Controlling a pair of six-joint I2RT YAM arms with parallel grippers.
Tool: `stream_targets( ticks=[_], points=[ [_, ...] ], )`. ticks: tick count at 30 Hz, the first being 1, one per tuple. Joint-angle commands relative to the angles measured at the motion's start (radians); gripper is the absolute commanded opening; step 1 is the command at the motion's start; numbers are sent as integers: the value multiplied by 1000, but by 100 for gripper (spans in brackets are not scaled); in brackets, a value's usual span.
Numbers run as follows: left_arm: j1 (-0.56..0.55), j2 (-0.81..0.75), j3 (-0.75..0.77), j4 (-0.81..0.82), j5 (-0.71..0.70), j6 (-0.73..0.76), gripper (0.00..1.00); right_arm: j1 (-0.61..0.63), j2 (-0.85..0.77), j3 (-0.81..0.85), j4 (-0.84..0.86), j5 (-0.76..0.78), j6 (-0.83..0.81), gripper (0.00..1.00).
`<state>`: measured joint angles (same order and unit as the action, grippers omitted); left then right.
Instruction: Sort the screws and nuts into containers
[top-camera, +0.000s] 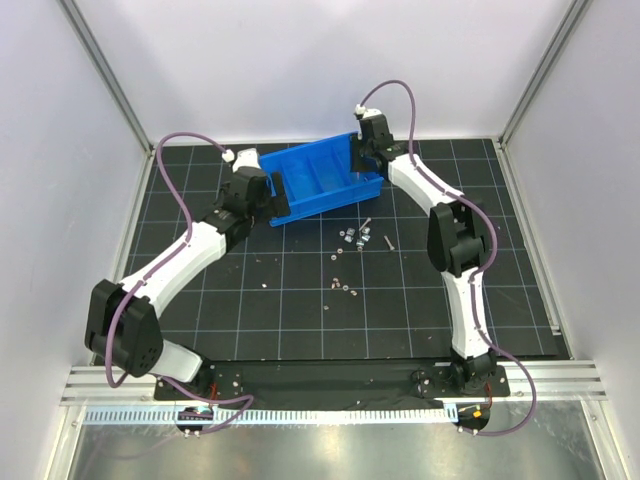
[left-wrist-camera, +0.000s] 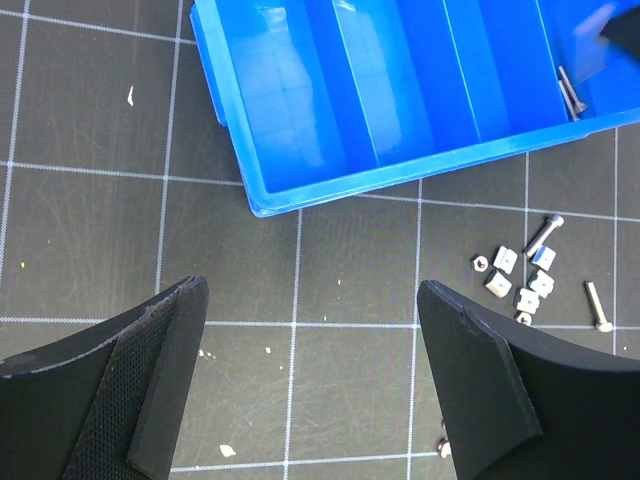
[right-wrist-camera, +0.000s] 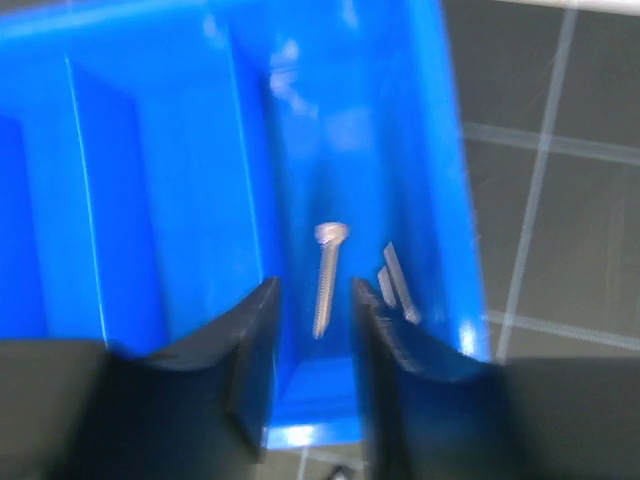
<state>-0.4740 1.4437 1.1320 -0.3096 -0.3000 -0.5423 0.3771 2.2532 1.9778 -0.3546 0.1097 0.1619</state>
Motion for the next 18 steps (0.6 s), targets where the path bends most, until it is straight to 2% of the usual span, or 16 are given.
stream_targets(
  ticks=[1, 4, 6, 9, 13, 18],
  points=[
    [9, -37, 6, 32, -8, 8, 90, 13, -50, 90, -56, -73, -21, 49],
    [11, -42, 9, 24, -8, 10, 90, 14, -130, 61, -92, -65, 4, 71],
    [11, -45, 9, 21, -19, 2, 90, 14, -181, 20, -106, -44, 25, 75],
    [11, -46, 8, 12, -24, -8, 90, 13, -311, -135, -92, 14, 83, 76],
    [11, -60, -1, 7, -14, -21, 90, 14, -476, -441, -37, 96, 168, 74],
    [9, -77, -15, 10, 4, -31, 90, 14, -535, -628, -38, 165, 182, 73]
  ],
)
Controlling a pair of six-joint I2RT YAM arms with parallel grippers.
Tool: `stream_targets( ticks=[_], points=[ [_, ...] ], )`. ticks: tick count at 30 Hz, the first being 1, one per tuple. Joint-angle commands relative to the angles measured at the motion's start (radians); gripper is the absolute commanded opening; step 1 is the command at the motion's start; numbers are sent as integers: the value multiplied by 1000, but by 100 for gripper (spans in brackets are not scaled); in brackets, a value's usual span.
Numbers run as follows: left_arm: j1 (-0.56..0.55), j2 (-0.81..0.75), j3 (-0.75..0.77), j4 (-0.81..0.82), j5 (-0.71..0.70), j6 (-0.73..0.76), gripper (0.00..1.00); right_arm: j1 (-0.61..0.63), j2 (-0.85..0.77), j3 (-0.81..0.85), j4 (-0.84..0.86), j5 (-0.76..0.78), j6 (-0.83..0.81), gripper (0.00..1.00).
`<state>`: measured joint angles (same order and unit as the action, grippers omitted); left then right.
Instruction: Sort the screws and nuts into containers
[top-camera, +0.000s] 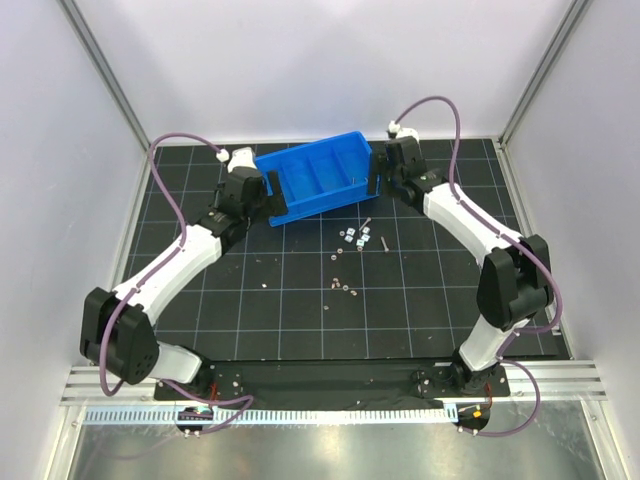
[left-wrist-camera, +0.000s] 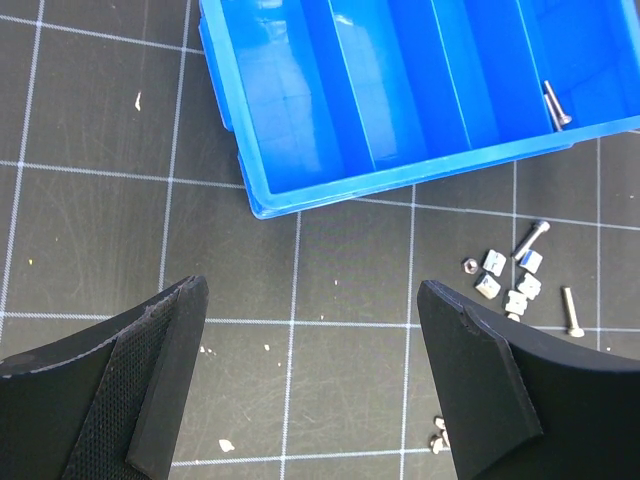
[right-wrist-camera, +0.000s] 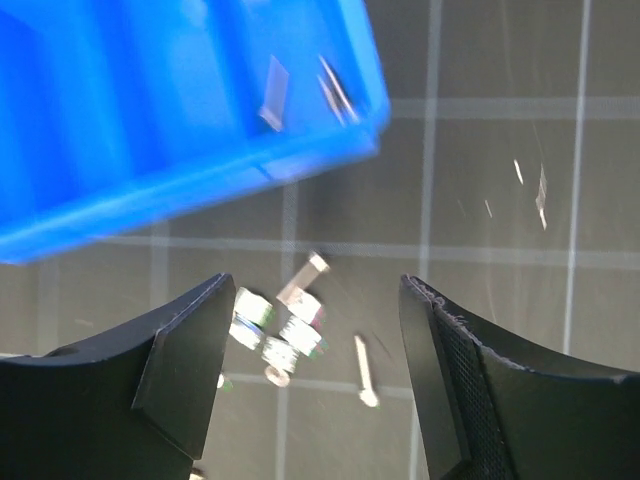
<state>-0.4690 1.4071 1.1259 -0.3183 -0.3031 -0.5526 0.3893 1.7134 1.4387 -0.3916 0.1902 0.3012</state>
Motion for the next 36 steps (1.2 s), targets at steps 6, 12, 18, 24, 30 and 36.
stream_targets(
  ticks=[6, 12, 18, 24, 30, 36],
  points=[
    [4, -49, -21, 24, 15, -27, 90, 2, -28, -236, 31, 85, 55, 66],
    [6, -43, -20, 22, 13, -29, 90, 2, 14, -308, 76, 23, 64, 62],
    [6, -34, -20, 24, 10, -29, 90, 3, 49, -337, 92, -21, 79, 57],
    [6, -28, -14, 19, 9, -32, 90, 3, 84, -343, 88, -11, 69, 50],
    [6, -26, -18, 15, -8, -30, 90, 34, 110, -325, 63, 35, 41, 44],
    [6, -25, -17, 4, -16, -32, 90, 37, 140, -321, 40, 46, 49, 9]
  ],
)
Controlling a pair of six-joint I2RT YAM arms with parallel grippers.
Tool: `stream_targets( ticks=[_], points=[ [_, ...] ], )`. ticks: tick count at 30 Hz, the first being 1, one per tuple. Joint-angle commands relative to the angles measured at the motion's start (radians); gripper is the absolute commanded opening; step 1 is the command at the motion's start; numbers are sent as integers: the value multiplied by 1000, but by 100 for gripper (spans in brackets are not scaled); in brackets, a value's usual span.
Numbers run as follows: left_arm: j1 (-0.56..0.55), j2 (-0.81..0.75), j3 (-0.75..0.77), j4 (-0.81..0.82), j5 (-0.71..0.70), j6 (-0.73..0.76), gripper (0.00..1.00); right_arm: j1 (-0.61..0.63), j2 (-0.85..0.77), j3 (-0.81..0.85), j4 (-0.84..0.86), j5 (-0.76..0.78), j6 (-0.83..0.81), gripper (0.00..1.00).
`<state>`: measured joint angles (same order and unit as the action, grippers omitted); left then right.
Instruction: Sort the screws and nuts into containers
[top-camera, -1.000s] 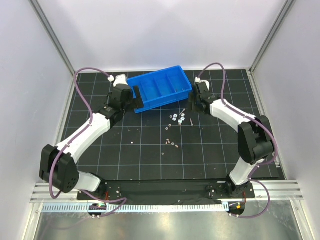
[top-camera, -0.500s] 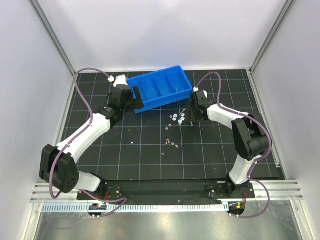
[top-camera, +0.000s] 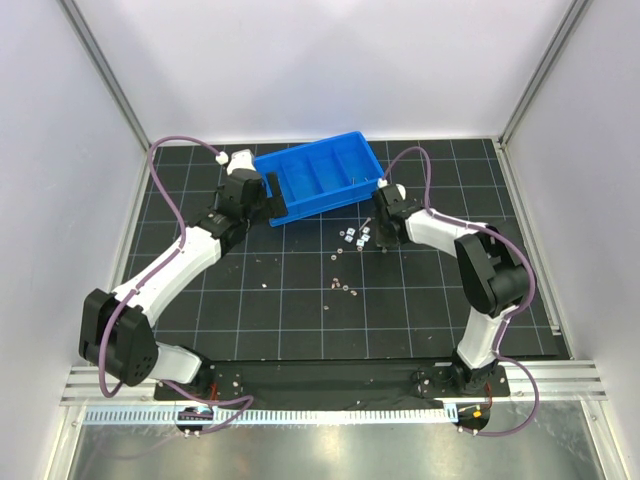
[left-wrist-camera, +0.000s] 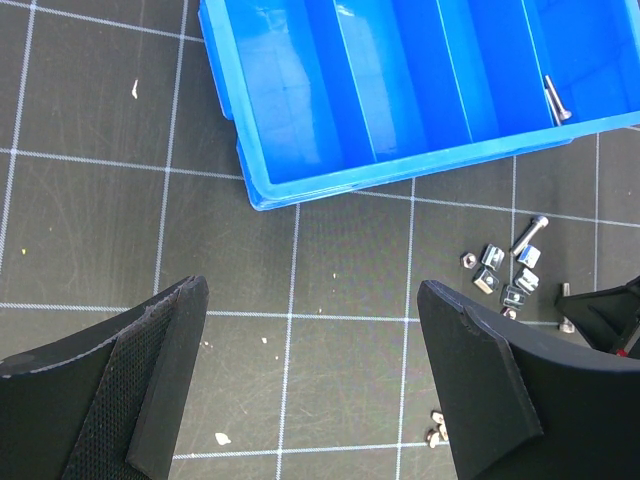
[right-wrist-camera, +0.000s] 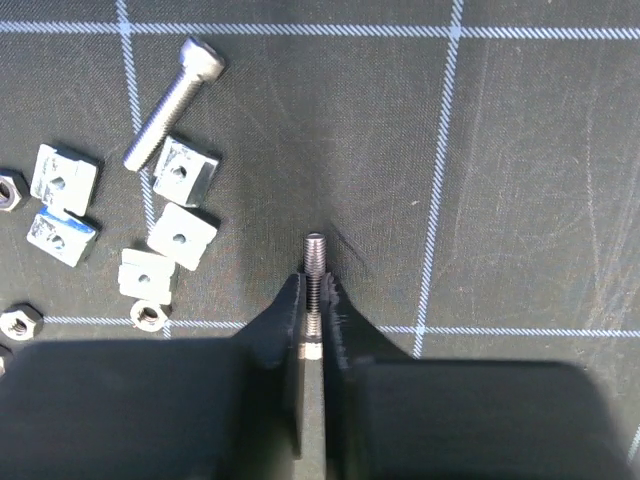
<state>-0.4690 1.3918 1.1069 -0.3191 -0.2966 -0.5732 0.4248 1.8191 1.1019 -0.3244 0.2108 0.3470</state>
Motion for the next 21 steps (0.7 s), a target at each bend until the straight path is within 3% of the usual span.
stream_targets(
  ticks=[1, 7, 12, 21],
  points=[
    [6, -13, 2, 5, -27, -11, 90, 2, 34, 21, -36, 29, 4, 4],
    [6, -30, 2, -9, -53, -7, 90, 2, -52, 136, -136, 1, 6, 1],
    [6, -37, -1, -9, -62, -7, 91, 2, -86, 397, -145, -50, -43, 1],
    [6, -43, -1, -12, -70, -7, 91, 2, 228, 890, -165, -27, -146, 1]
  ],
)
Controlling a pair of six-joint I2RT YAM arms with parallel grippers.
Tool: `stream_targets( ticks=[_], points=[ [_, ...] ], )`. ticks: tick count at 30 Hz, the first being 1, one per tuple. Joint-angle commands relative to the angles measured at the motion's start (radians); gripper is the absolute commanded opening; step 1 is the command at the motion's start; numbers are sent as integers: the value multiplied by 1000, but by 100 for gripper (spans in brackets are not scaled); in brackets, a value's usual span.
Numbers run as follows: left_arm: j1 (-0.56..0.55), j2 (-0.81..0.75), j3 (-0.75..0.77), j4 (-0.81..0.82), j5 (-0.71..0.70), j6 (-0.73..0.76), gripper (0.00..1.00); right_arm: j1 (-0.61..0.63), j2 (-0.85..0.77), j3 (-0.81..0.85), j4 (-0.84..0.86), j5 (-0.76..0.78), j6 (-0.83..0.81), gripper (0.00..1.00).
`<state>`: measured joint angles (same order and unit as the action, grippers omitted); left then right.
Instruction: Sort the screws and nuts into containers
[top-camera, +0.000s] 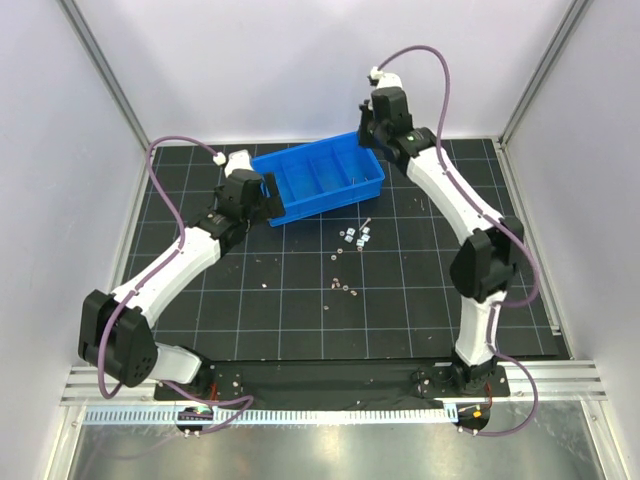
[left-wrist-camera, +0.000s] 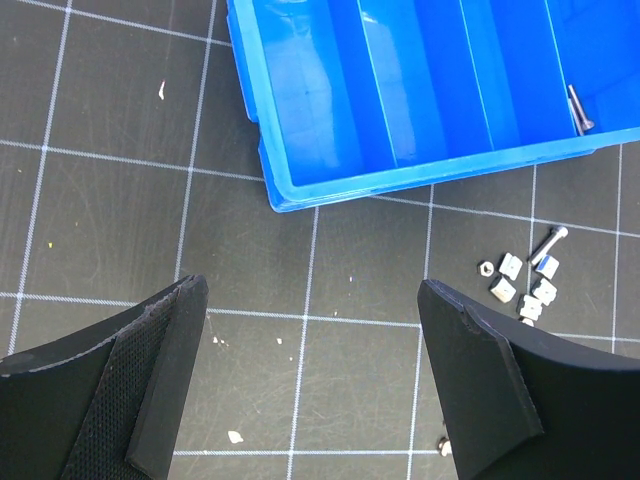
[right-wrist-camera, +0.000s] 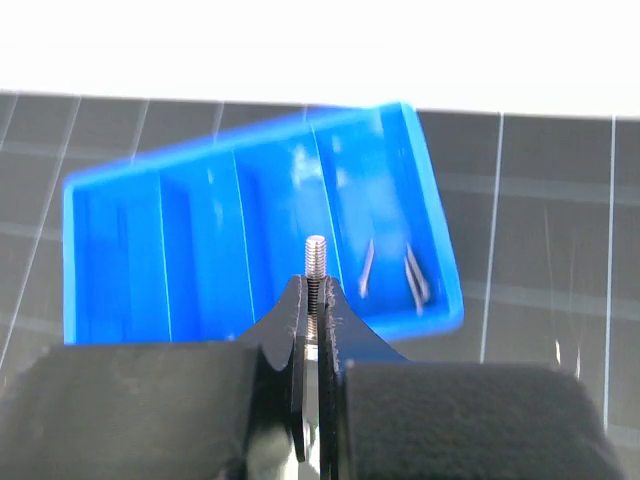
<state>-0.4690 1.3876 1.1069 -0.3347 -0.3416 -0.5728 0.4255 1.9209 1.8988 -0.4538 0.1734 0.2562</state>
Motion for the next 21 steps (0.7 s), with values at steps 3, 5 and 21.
stream_targets(
  ticks=[3, 5, 21],
  points=[
    [6, -36, 1, 3, -31, -1, 91, -1, 240, 189, -36, 20, -83, 1],
    [7, -36, 4, 3, -37, 5, 91, -1, 286, 247, -34, 26, -103, 1],
    [18, -9, 21, 10, -20, 14, 91, -7, 379, 368, -35, 51, -195, 65]
  ],
)
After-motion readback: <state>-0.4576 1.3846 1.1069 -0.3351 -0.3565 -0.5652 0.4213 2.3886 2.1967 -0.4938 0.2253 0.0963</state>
